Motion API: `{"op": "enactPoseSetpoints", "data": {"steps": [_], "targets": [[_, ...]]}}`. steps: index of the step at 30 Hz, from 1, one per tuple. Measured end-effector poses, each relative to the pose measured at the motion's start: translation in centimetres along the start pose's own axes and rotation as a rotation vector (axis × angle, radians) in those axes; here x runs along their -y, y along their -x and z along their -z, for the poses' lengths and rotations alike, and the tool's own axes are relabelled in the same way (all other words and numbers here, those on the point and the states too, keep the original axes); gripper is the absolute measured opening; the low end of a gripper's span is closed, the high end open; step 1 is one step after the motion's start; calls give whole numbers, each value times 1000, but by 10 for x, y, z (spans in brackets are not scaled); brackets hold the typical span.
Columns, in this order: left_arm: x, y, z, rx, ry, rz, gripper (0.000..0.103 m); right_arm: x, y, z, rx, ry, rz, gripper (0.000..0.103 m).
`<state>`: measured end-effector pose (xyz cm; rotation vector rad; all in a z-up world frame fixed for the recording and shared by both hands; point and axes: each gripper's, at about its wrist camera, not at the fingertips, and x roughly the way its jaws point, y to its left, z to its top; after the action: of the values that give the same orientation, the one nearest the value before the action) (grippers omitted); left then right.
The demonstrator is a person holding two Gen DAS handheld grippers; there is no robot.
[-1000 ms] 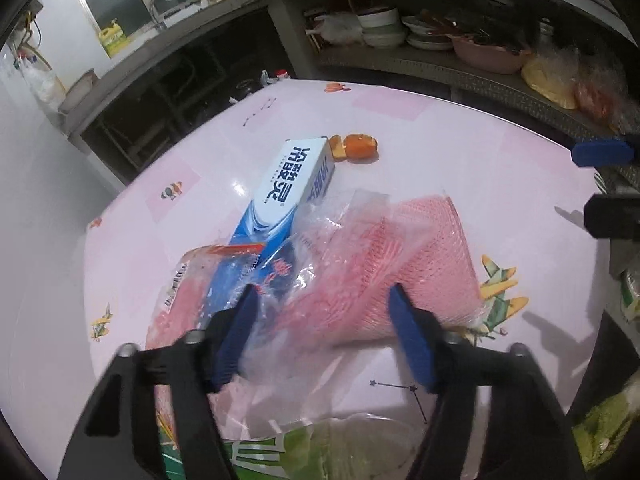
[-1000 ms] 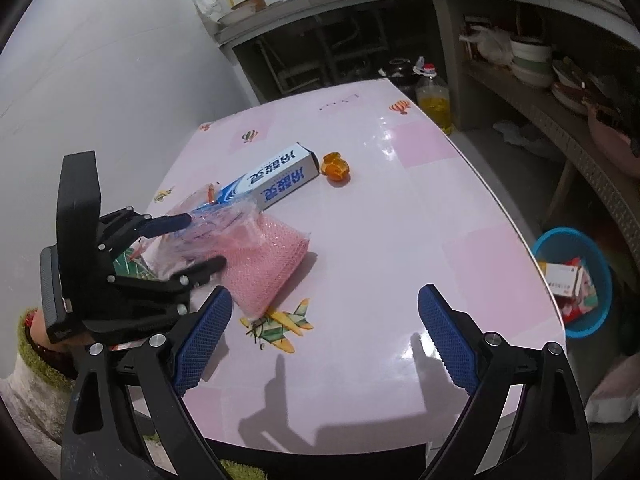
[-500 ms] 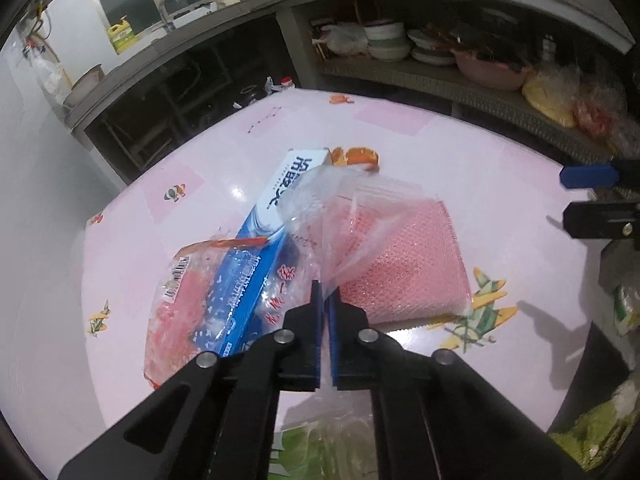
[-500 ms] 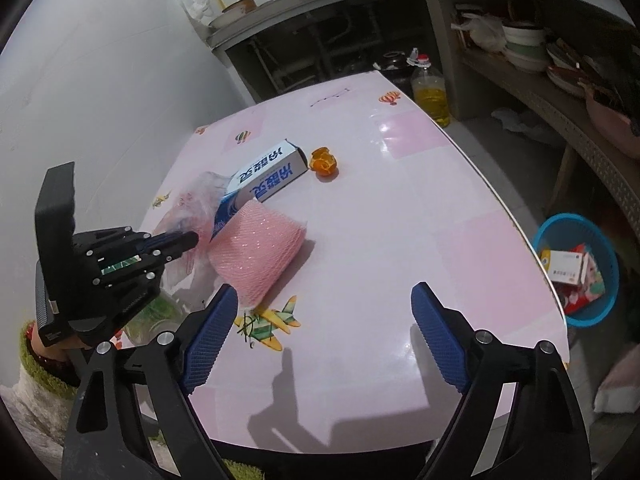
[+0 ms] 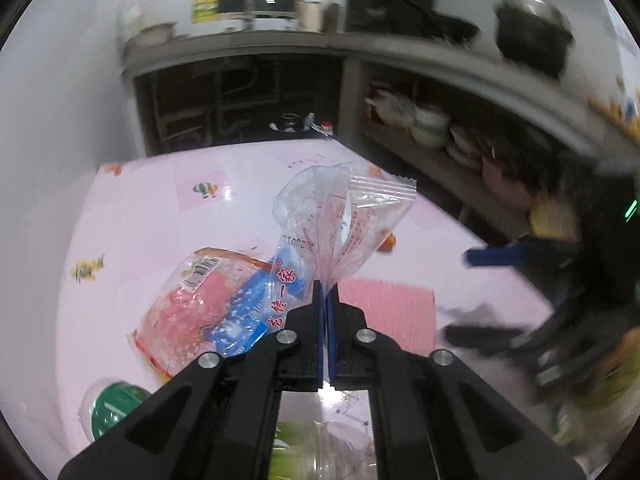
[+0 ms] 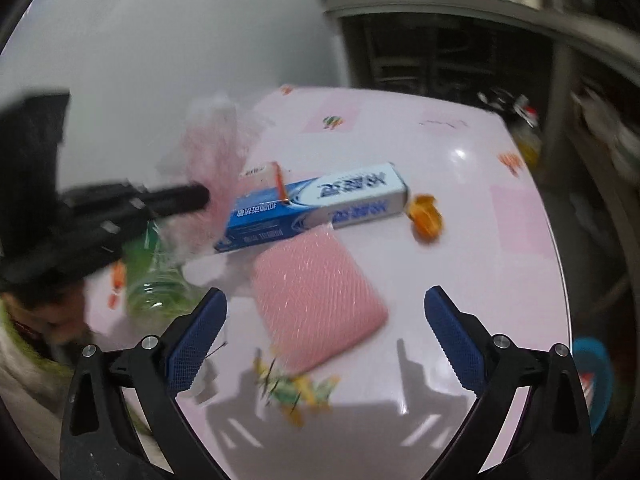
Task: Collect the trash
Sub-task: 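Grasp the clear plastic bag with the left tool while the right tool grasps the pink sponge, then carry the plastic bag and pink sponge over the blue wastebasket with both tools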
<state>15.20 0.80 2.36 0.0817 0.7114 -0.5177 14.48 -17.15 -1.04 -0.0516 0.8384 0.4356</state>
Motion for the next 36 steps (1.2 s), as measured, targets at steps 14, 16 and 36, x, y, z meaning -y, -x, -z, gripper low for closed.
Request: {"op": "enactPoseSetpoints", "data": {"steps": [14,16,36], "targets": [[-7,7,4,7,118,28,1,-7,-56,6,-184,66,-15,81],[-2,5,3,5,117,49,1,2,-44,16,-173,24,25,80],[156,-46,55,-157,-202,197,1,52,78,125,-64,-452,386,80]]}}
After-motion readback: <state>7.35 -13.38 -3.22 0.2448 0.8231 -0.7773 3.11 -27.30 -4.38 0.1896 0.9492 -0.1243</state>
